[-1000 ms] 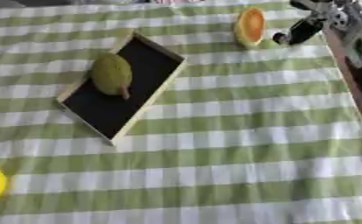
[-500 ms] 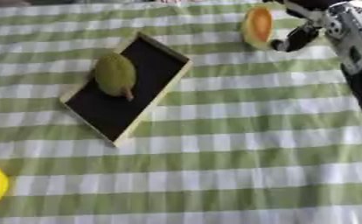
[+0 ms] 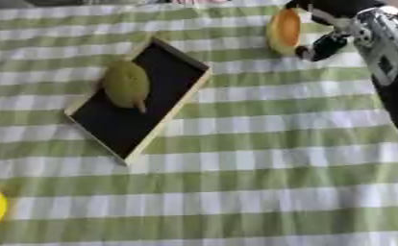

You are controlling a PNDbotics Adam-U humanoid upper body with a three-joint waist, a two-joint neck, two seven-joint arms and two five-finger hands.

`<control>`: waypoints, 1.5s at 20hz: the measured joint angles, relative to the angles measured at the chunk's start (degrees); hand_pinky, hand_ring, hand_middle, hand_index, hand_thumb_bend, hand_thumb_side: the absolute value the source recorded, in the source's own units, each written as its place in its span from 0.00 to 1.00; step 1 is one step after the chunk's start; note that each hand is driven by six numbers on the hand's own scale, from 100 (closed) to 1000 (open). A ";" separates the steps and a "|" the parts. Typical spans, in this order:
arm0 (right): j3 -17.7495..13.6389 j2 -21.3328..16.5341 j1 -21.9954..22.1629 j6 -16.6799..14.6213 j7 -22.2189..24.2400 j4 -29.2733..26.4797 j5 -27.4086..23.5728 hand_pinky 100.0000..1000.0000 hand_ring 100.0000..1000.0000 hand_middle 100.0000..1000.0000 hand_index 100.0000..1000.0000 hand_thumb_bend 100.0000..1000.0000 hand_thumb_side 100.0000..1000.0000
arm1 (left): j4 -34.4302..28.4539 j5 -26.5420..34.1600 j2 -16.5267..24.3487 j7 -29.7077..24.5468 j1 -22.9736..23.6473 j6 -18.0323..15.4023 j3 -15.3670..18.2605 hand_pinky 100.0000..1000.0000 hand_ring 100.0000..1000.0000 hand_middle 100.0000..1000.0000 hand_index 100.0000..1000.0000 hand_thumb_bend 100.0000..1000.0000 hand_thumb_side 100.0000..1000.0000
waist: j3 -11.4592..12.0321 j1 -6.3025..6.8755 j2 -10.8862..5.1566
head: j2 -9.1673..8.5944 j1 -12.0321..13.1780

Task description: Pick up objects on the table and place them in the box.

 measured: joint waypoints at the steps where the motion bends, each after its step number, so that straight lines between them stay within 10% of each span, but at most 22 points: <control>1: 0.00 0.11 -0.02 -0.09 0.12 0.01 -0.01 0.94 0.94 0.90 0.96 0.22 0.00 | 0.00 0.01 0.00 0.00 -0.04 0.00 0.00 0.84 0.75 0.70 0.89 0.57 0.45 | 0.00 -0.02 0.08 | -0.01 -0.03; 8: -0.03 0.40 -0.57 -0.49 1.24 0.68 0.42 0.93 0.92 0.87 0.93 0.22 0.00 | 0.00 0.32 0.00 0.01 -0.54 -0.02 -0.11 0.84 0.75 0.70 0.89 0.57 0.45 | 0.25 -0.15 0.93 | -0.64 -0.27; 13: -0.03 0.65 -1.00 -0.52 1.36 0.84 1.50 0.90 0.88 0.75 0.81 0.00 0.00 | 0.00 0.48 0.00 0.13 -0.62 -0.14 -0.18 0.84 0.74 0.70 0.89 0.57 0.45 | 0.38 -0.15 1.41 | -0.93 -0.47; 17: -0.03 1.07 -0.98 0.67 -2.49 1.24 2.29 0.87 0.81 0.59 0.65 0.00 0.00 | 0.00 0.52 0.00 0.16 -0.77 -0.16 -0.20 0.84 0.74 0.70 0.89 0.56 0.45 | 0.46 -0.02 1.51 | -0.98 -0.66; 30: 0.05 1.45 -0.96 5.24 -13.18 -4.47 -0.46 0.85 0.74 0.52 0.59 0.00 0.00 | 0.00 0.48 0.00 0.07 0.07 0.16 -0.26 0.84 0.74 0.70 0.89 0.56 0.45 | -0.79 0.23 -0.44 | 0.92 -0.35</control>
